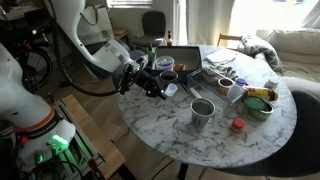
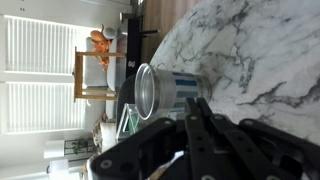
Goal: Use the clear measuring cup to scoop some contents from the silver cup on the left and place them in the silver cup on the right.
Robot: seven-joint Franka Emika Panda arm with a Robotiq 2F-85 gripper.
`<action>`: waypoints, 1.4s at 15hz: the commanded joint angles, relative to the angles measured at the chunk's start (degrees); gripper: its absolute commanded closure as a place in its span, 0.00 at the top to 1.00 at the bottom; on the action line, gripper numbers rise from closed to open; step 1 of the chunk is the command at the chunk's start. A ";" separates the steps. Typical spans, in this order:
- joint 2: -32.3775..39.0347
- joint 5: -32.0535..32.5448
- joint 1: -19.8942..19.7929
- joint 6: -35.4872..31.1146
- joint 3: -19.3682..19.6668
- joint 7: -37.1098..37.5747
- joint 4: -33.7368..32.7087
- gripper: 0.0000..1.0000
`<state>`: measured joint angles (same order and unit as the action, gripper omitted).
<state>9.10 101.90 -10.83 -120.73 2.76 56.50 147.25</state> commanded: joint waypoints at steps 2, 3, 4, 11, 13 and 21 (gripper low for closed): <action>-15.41 -2.22 -0.56 -14.42 3.14 -13.82 5.16 0.01; -17.24 -3.38 -0.81 -19.39 4.46 -17.44 4.65 0.01; -18.61 -5.72 -0.91 -23.50 5.82 -21.21 3.96 0.01; -19.56 -7.95 0.14 -26.03 7.91 -23.42 2.71 0.04; -19.00 -8.36 0.19 -26.08 7.92 -25.40 2.25 0.01; -11.16 -22.00 0.18 -28.59 8.77 -53.90 -4.86 0.01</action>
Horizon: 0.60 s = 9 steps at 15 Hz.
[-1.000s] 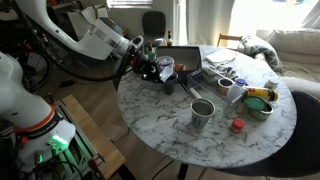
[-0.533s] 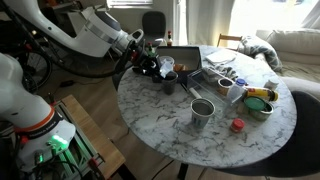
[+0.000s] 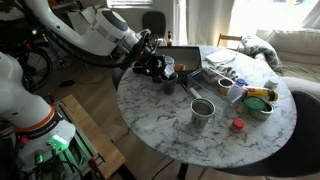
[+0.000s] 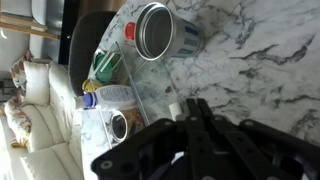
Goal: Use the clear measuring cup to scoop some contents from the silver cup on the left and place them in the silver cup on the right.
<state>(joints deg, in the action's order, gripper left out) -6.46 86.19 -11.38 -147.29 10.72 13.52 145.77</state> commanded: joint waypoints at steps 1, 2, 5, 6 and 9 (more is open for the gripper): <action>5.32 -9.10 0.84 -2.10 0.57 -14.89 -4.19 0.01; 6.13 -12.12 1.10 -1.98 0.19 -18.63 -5.09 0.01; 8.19 -23.56 1.70 -0.66 -0.84 -30.74 -7.64 0.01; 9.23 -28.17 1.93 -0.23 -1.20 -34.75 -8.36 0.01; 11.13 -42.07 1.84 2.77 -2.15 -47.18 -10.56 0.01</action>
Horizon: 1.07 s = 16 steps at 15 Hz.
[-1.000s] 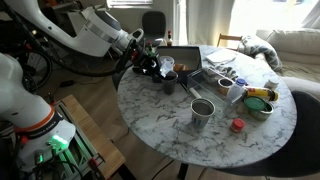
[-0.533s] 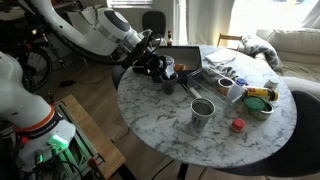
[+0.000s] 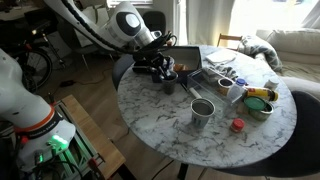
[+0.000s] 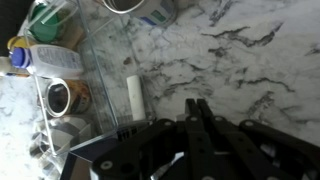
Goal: Use the clear measuring cup to scoop some contents from the silver cup on the left and place them in the silver cup on the right.
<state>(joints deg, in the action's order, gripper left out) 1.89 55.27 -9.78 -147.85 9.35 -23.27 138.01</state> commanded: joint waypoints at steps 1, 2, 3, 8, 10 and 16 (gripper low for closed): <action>3.24 -15.49 0.13 5.34 -1.11 -13.86 -3.74 0.01; 3.61 -19.90 0.10 8.52 -1.49 -17.23 -5.59 0.01; 4.03 -22.87 0.00 11.46 -1.52 -19.14 -7.27 0.01; 6.74 -31.65 -0.41 25.34 -1.10 -25.22 -15.90 0.01; 8.71 -34.20 -0.82 30.16 -1.00 -26.70 -19.20 0.01; 13.96 -43.98 -3.37 41.35 -0.98 -30.14 -27.62 0.01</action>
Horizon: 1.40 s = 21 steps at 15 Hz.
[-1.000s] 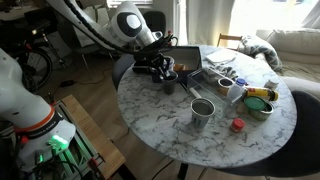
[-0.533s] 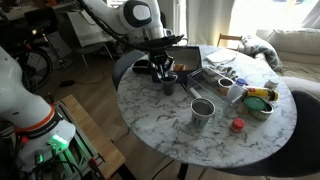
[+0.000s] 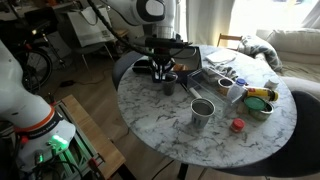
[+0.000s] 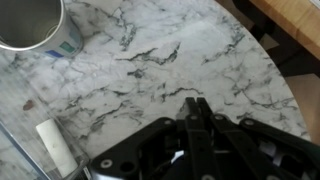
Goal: Use the clear measuring cup to scoop some contents from the silver cup on the left and place them in the silver cup on the right.
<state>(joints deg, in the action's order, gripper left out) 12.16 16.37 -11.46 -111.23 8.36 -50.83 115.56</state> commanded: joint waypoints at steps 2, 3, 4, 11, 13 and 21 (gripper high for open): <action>1.39 -1.85 -0.88 2.04 -0.17 -0.53 -2.13 0.04; 1.42 -1.82 -0.88 2.04 -0.18 -0.53 -2.18 0.04; 1.39 -1.82 -0.84 2.04 -0.22 -0.52 -2.18 0.04; 3.08 -4.32 -1.49 6.59 -0.52 -4.50 -5.47 0.01; 4.11 -5.39 -1.88 9.72 -0.51 -6.76 -7.53 0.01; 12.37 -9.86 -4.33 22.01 -0.52 -11.21 -20.00 0.01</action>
<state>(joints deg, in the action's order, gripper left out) 19.48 9.00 -14.32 -93.19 8.26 -60.49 101.86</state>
